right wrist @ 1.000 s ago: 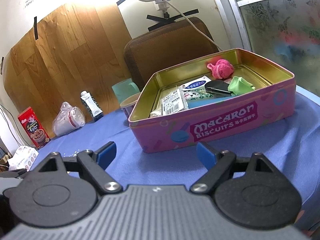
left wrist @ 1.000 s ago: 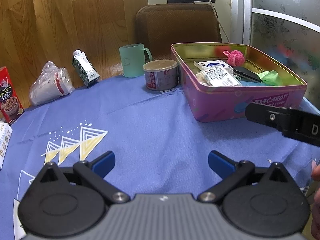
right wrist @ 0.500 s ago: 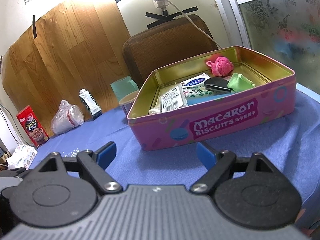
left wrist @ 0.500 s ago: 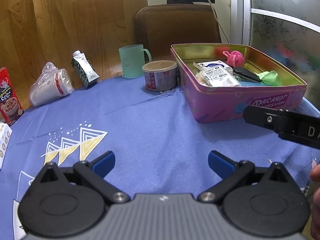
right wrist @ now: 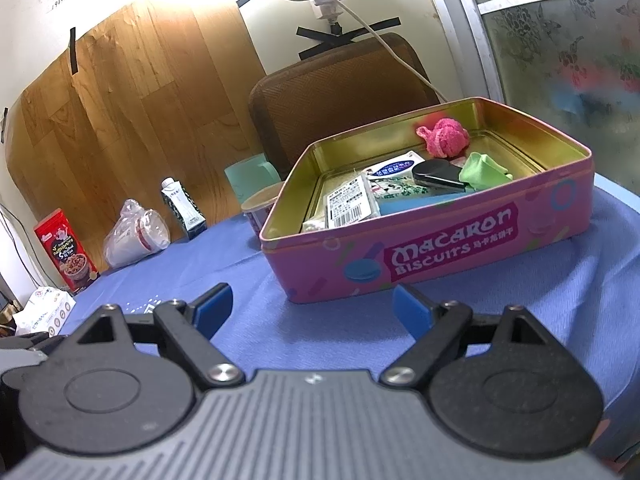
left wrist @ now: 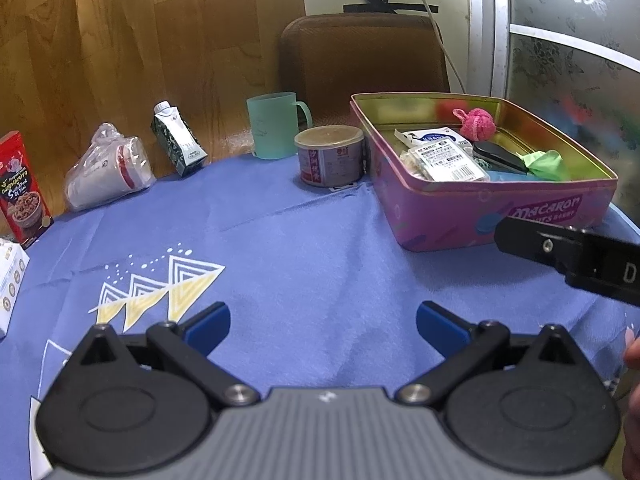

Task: Organize soft objects

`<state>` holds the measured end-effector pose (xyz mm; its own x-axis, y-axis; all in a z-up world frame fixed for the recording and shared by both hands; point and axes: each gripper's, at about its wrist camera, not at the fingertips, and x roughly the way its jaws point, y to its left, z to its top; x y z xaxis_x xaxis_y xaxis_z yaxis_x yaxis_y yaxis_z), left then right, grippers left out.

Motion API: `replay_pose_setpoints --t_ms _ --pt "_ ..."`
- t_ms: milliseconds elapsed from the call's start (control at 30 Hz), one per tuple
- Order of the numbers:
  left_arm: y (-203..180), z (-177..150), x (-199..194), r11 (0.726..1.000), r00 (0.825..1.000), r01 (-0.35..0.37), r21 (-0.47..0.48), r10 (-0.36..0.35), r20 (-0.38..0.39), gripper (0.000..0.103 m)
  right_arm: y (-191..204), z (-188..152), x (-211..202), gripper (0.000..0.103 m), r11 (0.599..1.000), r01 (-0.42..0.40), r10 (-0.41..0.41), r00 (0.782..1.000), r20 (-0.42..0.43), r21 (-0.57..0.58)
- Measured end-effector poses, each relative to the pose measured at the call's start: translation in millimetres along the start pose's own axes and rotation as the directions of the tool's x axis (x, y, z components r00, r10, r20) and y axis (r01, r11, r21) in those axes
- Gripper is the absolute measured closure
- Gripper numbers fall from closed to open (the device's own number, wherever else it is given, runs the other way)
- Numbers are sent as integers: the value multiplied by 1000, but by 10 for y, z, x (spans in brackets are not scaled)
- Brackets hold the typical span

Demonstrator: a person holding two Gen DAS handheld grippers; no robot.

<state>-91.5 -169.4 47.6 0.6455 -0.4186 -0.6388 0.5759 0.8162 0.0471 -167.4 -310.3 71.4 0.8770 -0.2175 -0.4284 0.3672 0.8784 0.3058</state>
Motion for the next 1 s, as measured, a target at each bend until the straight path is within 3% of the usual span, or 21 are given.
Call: replay_pose_setpoints --t_ms 533,1000 --pt "86 16 -49 999 1000 -19 -29 19 10 0 132 7 -49 14 1000 6 -6 1000 10 -24" --pt "84 6 -74 999 1000 6 -32 -5 21 0 181 -5 -55 14 999 9 -9 1000 8 -31"
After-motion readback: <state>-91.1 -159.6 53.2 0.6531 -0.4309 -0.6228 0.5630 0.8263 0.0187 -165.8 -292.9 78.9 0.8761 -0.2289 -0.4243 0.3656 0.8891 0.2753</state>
